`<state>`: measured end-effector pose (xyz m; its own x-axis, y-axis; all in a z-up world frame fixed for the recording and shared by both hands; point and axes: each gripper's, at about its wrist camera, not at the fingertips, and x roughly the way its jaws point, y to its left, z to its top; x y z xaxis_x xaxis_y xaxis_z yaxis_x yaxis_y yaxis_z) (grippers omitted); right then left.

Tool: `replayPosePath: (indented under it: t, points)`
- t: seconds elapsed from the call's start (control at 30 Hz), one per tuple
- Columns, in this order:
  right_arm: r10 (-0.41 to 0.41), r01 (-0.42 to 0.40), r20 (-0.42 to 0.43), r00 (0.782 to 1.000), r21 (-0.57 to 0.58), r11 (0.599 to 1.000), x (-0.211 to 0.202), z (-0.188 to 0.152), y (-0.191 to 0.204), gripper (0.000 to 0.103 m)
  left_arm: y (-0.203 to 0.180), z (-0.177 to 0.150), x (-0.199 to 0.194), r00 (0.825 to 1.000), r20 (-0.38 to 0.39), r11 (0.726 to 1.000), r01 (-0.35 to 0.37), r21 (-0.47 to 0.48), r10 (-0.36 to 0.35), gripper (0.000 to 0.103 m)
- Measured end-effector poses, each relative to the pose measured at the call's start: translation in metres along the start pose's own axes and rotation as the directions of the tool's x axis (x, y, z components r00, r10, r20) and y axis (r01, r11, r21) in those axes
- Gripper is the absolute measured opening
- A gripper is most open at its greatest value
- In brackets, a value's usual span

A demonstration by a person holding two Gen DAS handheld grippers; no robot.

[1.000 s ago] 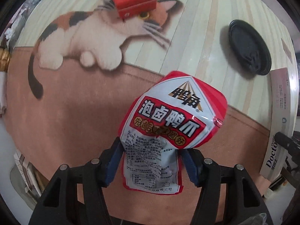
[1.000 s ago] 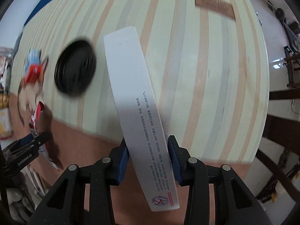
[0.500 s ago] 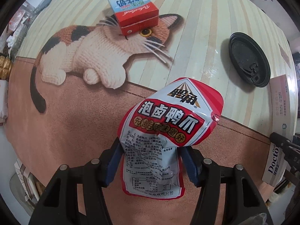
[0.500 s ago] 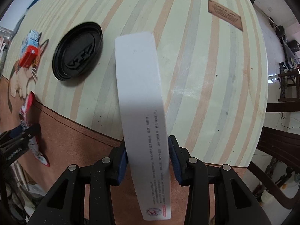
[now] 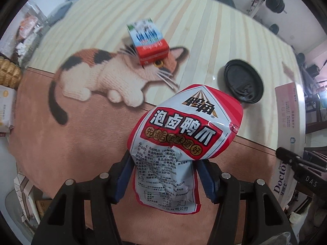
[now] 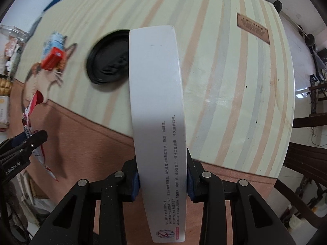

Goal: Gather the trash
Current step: 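Lift the snack bag and white box off the table toward the bin, then open left tool over the bin to drop the bag while right tool drops the box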

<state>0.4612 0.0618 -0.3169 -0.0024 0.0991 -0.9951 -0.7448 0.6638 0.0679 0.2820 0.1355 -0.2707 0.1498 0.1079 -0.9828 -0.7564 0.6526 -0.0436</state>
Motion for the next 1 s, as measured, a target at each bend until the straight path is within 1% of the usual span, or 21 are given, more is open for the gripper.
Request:
replayPosePath:
  t: [0.13, 0.2, 0.23, 0.27, 0.3, 0.33, 0.4, 0.43, 0.47, 0.6, 0.63, 0.67, 0.7, 0.73, 0.8, 0.87, 0.9, 0.97, 1.0]
  points:
    - [0.041, -0.041, 0.048, 0.998, -0.009, 0.999, -0.026, -0.020, 0.015, 0.037, 0.014, -0.019, -0.035, 0.998, 0.060, 0.999, 0.032, -0.010, -0.031, 0.057]
    - [0.054, -0.053, 0.069, 0.996, -0.019, 0.998, -0.038, -0.035, 0.019, 0.037, 0.026, -0.037, -0.060, 0.994, 0.096, 0.999, 0.049, -0.011, -0.048, 0.057]
    - [0.062, -0.060, 0.082, 0.995, -0.024, 0.998, -0.045, -0.044, 0.026, 0.037, 0.026, -0.043, -0.053, 0.998, 0.046, 0.999, 0.034, -0.013, -0.033, 0.057]
    - [0.072, -0.070, 0.094, 0.993, -0.026, 0.997, -0.050, -0.056, 0.025, 0.037, 0.031, -0.054, -0.065, 0.997, 0.062, 0.999, 0.046, -0.011, -0.045, 0.057]
    - [0.083, -0.080, 0.108, 0.991, -0.029, 0.996, -0.058, -0.068, 0.034, 0.037, 0.036, -0.064, -0.076, 0.995, 0.078, 0.998, 0.055, -0.009, -0.055, 0.057]
    - [0.090, -0.087, 0.120, 0.989, -0.029, 0.996, -0.061, -0.074, 0.039, 0.037, 0.036, -0.074, -0.071, 0.994, 0.087, 0.998, 0.063, -0.006, -0.062, 0.057]
    - [0.101, -0.098, 0.140, 0.985, -0.030, 0.995, -0.075, -0.099, 0.051, 0.037, 0.044, -0.095, -0.078, 0.992, 0.103, 0.997, 0.078, -0.001, -0.078, 0.057]
    - [0.107, -0.104, 0.151, 0.983, -0.028, 0.994, -0.080, -0.117, 0.060, 0.037, 0.050, -0.108, -0.082, 0.990, 0.110, 0.996, 0.092, 0.002, -0.091, 0.057]
    - [0.113, -0.111, 0.159, 0.981, -0.024, 0.994, -0.092, -0.140, 0.060, 0.037, 0.053, -0.119, -0.084, 0.984, 0.141, 0.994, 0.109, 0.009, -0.109, 0.057]
    - [0.128, -0.128, 0.166, 0.978, -0.013, 0.992, -0.100, -0.213, 0.083, 0.037, 0.075, -0.170, -0.089, 0.982, 0.126, 0.990, 0.140, 0.007, -0.140, 0.057]
    - [0.132, -0.132, 0.160, 0.978, -0.009, 0.991, -0.095, -0.226, 0.094, 0.037, 0.082, -0.183, -0.086, 0.982, 0.112, 0.989, 0.150, -0.003, -0.149, 0.057]
    - [0.138, -0.139, 0.146, 0.980, -0.002, 0.990, -0.091, -0.247, 0.101, 0.037, 0.088, -0.196, -0.083, 0.983, 0.099, 0.987, 0.158, -0.014, -0.155, 0.057]
    - [0.145, -0.146, 0.136, 0.980, 0.000, 0.989, -0.091, -0.261, 0.105, 0.037, 0.093, -0.208, -0.080, 0.984, 0.083, 0.987, 0.160, -0.025, -0.158, 0.057]
    - [0.158, -0.159, 0.114, 0.981, 0.002, 0.987, -0.084, -0.283, 0.111, 0.037, 0.099, -0.221, -0.074, 0.986, 0.063, 0.987, 0.160, -0.035, -0.157, 0.057]
    - [0.162, -0.162, 0.074, 0.984, -0.003, 0.987, -0.070, -0.312, 0.119, 0.037, 0.109, -0.245, -0.059, 0.988, 0.023, 0.986, 0.156, -0.061, -0.155, 0.057]
    - [0.174, -0.173, 0.010, 0.985, -0.007, 0.985, -0.048, -0.343, 0.128, 0.037, 0.119, -0.267, -0.037, 0.989, -0.026, 0.985, 0.144, -0.092, -0.147, 0.057]
    - [0.172, -0.172, -0.015, 0.985, -0.014, 0.985, -0.037, -0.354, 0.130, 0.037, 0.124, -0.280, -0.022, 0.988, -0.058, 0.984, 0.138, -0.114, -0.146, 0.057]
    - [0.166, -0.170, -0.082, 0.983, -0.034, 0.985, -0.007, -0.382, 0.138, 0.037, 0.132, -0.297, 0.002, 0.985, -0.097, 0.981, 0.130, -0.145, -0.145, 0.057]
    - [0.166, -0.171, -0.104, 0.981, -0.040, 0.984, 0.004, -0.391, 0.140, 0.037, 0.135, -0.305, 0.016, 0.983, -0.118, 0.979, 0.122, -0.163, -0.142, 0.057]
